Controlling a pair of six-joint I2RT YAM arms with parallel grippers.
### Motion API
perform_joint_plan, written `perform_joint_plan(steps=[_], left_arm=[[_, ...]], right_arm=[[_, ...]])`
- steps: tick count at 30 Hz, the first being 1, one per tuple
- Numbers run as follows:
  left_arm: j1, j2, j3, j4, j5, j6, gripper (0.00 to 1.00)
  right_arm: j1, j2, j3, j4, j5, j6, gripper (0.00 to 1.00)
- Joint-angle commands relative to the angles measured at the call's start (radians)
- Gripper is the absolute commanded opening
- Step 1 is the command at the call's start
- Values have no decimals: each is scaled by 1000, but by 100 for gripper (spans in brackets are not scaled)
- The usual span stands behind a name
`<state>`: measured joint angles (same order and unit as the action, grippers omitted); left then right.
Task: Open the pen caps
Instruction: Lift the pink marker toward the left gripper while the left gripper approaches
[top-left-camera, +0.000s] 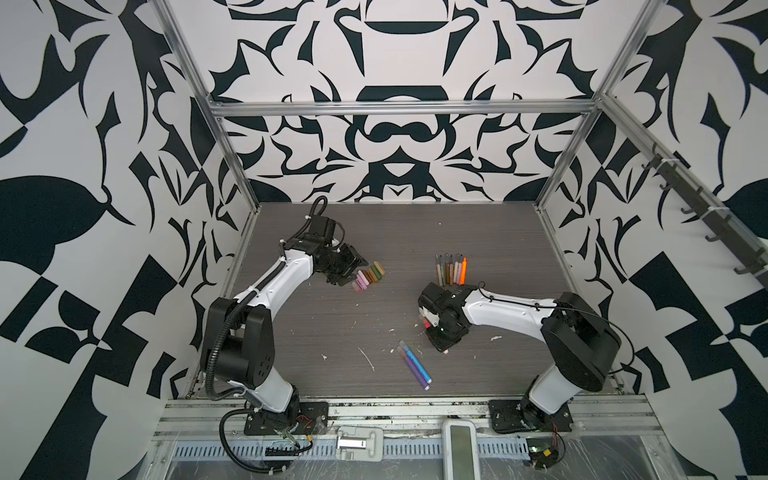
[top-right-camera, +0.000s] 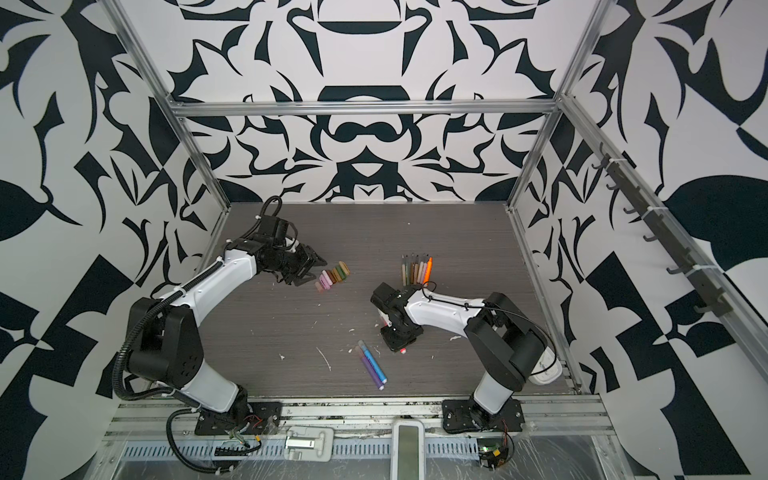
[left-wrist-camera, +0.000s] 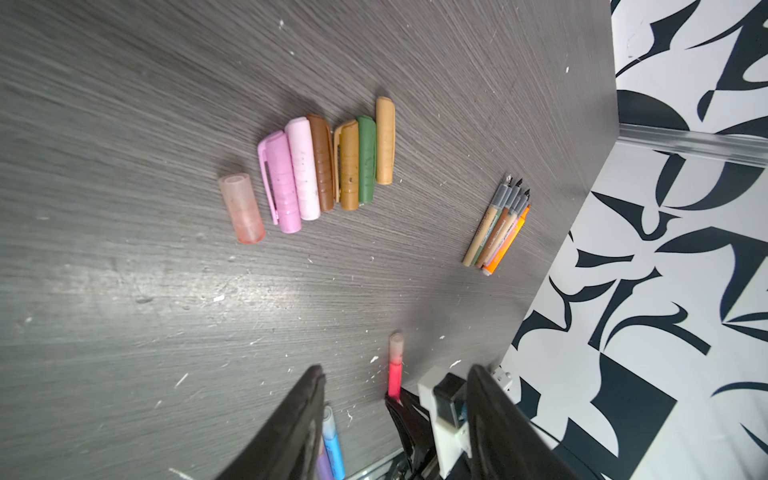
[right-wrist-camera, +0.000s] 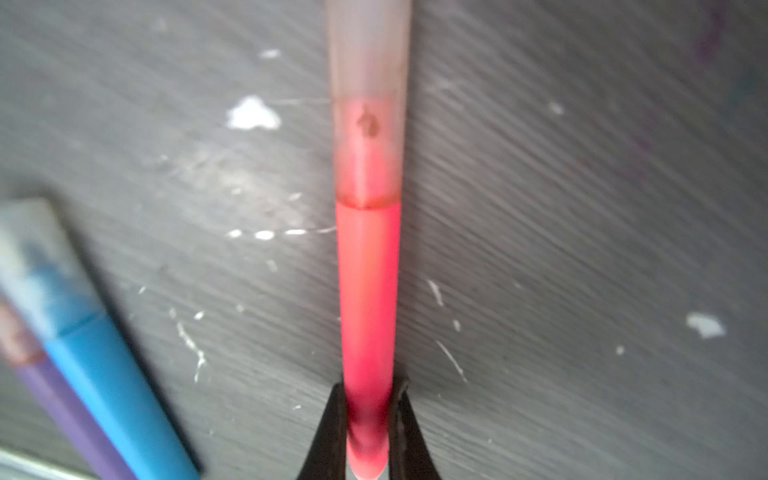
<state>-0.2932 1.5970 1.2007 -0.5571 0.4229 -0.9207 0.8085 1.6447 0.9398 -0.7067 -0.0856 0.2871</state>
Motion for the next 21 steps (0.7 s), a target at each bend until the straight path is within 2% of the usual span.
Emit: perform_joint_plan(steps=[1, 5, 12, 15, 21], left_arm=[[-25, -29, 0, 2, 2, -2, 58], [-89, -1, 2, 28, -8, -30, 59], [-196, 103, 67, 46, -6, -65, 58], [-218, 135, 106, 43, 1, -66, 57], [-228, 166, 150, 25, 5, -63, 57]], right_arm=[[6, -23, 87, -62, -22, -66, 0], [-15, -46, 210, -123, -52, -120, 0], [-108, -44, 363, -152, -233, -98, 0], [-125, -31, 394, -158, -295, -87, 0], [-137, -25, 403, -150, -338, -60, 0]])
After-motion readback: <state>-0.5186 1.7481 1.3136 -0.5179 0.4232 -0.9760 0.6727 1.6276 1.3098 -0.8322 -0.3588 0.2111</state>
